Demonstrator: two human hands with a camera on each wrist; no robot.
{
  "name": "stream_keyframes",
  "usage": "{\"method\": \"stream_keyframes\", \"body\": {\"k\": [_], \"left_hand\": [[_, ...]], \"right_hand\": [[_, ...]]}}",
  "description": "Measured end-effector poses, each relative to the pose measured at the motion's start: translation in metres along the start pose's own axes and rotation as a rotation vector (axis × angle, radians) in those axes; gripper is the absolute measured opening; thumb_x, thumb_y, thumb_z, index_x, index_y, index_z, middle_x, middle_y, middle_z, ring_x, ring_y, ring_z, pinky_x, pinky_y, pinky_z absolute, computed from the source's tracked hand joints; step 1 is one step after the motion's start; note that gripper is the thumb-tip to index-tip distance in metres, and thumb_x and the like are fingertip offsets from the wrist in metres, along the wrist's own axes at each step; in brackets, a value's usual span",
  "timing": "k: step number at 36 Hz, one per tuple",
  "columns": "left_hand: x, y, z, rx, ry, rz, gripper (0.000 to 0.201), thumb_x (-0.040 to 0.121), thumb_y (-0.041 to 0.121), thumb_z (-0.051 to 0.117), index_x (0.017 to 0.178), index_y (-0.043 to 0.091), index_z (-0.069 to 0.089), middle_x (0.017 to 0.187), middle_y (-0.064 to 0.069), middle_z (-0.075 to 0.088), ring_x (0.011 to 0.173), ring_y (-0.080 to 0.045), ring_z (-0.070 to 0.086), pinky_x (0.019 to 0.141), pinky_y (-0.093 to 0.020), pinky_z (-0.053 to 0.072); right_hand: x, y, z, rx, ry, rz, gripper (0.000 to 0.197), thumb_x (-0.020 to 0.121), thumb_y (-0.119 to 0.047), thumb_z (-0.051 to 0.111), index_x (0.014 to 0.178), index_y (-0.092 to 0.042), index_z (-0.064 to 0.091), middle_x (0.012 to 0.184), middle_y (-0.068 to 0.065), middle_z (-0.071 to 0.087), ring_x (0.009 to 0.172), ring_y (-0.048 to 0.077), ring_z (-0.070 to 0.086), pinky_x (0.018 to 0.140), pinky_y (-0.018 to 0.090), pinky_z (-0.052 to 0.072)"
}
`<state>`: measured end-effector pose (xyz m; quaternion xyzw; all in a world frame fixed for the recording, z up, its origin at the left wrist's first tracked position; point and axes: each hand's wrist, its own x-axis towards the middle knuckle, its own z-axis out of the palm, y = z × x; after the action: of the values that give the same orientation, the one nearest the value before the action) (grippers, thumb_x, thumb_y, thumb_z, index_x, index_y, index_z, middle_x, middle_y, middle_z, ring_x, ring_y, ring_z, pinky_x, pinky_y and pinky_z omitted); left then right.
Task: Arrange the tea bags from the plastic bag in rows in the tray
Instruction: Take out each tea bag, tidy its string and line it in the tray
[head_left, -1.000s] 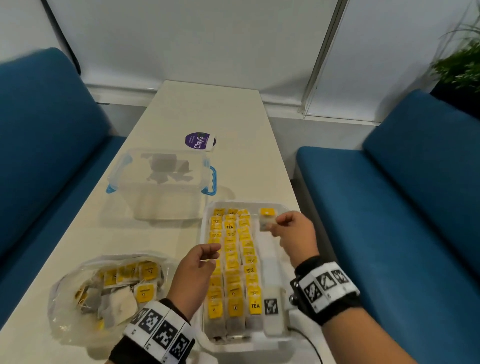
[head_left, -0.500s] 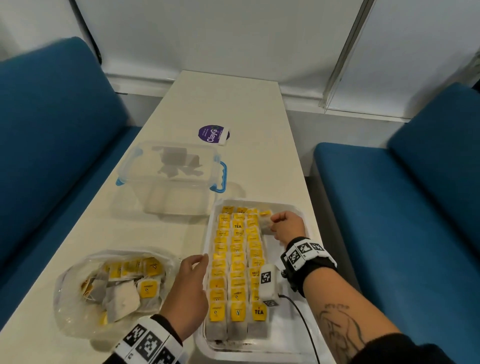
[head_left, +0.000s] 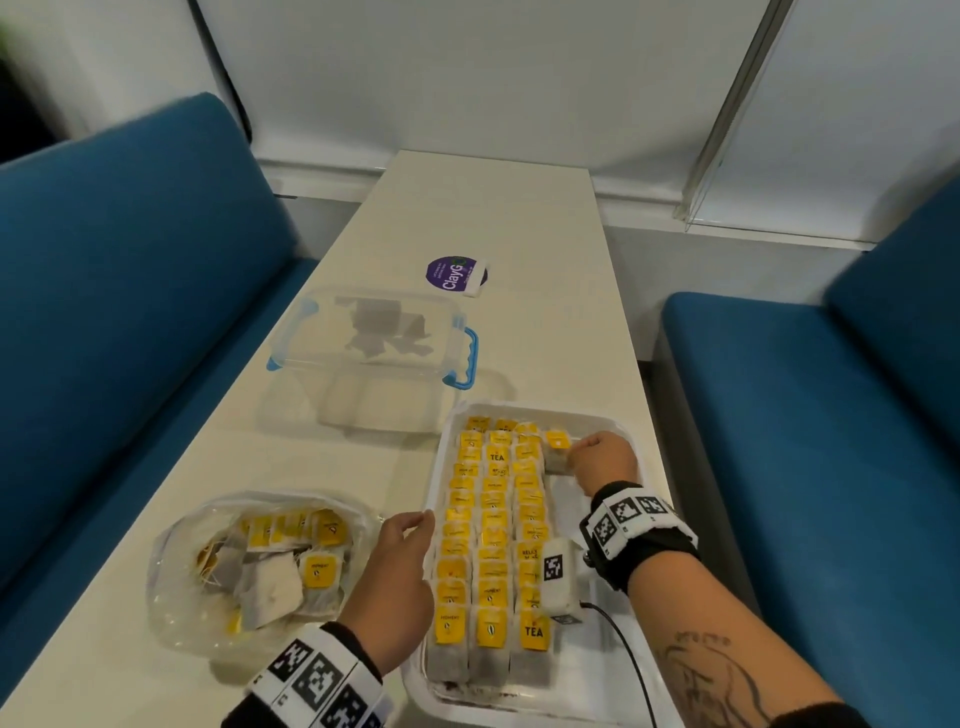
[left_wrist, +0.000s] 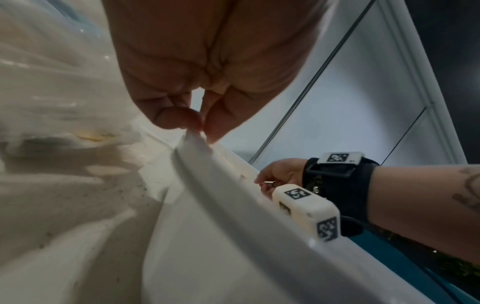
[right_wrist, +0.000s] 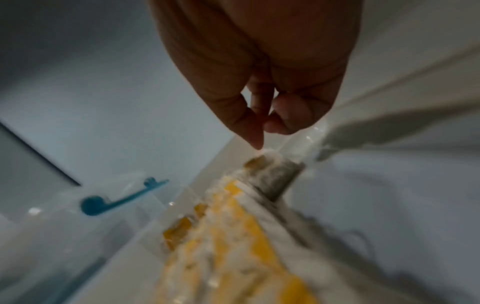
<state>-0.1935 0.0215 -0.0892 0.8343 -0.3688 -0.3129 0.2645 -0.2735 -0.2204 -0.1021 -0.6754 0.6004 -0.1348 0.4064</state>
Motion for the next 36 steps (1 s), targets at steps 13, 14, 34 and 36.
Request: {"method": "stream_keyframes", "body": {"k": [13, 14, 34, 36], "left_hand": [[-0.031, -0.037, -0.091, -0.259, 0.521, 0.161, 0.029, 0.085, 0.003, 0.059, 0.095, 0.030, 0.062, 0.099, 0.013, 0.055, 0.086, 0.000, 0.054, 0.082, -0.021, 0.046], [-0.033, -0.046, -0.099, -0.199, 0.561, 0.155, 0.027, 0.084, 0.002, 0.060, 0.093, 0.028, 0.064, 0.101, 0.012, 0.054, 0.093, -0.004, 0.053, 0.086, -0.022, 0.042], [-0.045, -0.146, -0.129, 0.164, 0.102, 0.012, 0.073, 0.082, -0.008, 0.043, 0.146, 0.024, 0.027, 0.141, 0.002, 0.034, 0.121, -0.017, 0.047, 0.089, -0.018, 0.037], [-0.048, -0.151, -0.129, 0.145, 0.104, 0.035, 0.075, 0.082, -0.010, 0.042, 0.147, 0.024, 0.026, 0.141, 0.003, 0.034, 0.122, -0.016, 0.046, 0.089, -0.015, 0.036]], "right_hand": [[-0.126, -0.097, 0.001, 0.556, -0.381, -0.175, 0.014, 0.087, -0.003, 0.057, 0.077, -0.010, 0.051, 0.063, 0.005, 0.049, 0.049, 0.015, 0.047, 0.042, 0.024, 0.035], [-0.139, -0.104, 0.010, 0.575, -0.428, -0.167, 0.014, 0.087, -0.003, 0.056, 0.076, -0.010, 0.052, 0.063, 0.005, 0.049, 0.048, 0.014, 0.048, 0.042, 0.024, 0.035], [-0.219, -0.100, 0.195, -0.798, -0.391, -0.449, 0.056, 0.090, -0.026, 0.049, 0.140, -0.014, 0.027, 0.145, 0.016, 0.025, 0.133, 0.039, 0.027, 0.107, 0.046, 0.031], [-0.218, -0.095, 0.205, -0.797, -0.386, -0.457, 0.057, 0.090, -0.031, 0.048, 0.141, -0.022, 0.025, 0.147, 0.013, 0.022, 0.132, 0.042, 0.026, 0.104, 0.051, 0.034]]}}
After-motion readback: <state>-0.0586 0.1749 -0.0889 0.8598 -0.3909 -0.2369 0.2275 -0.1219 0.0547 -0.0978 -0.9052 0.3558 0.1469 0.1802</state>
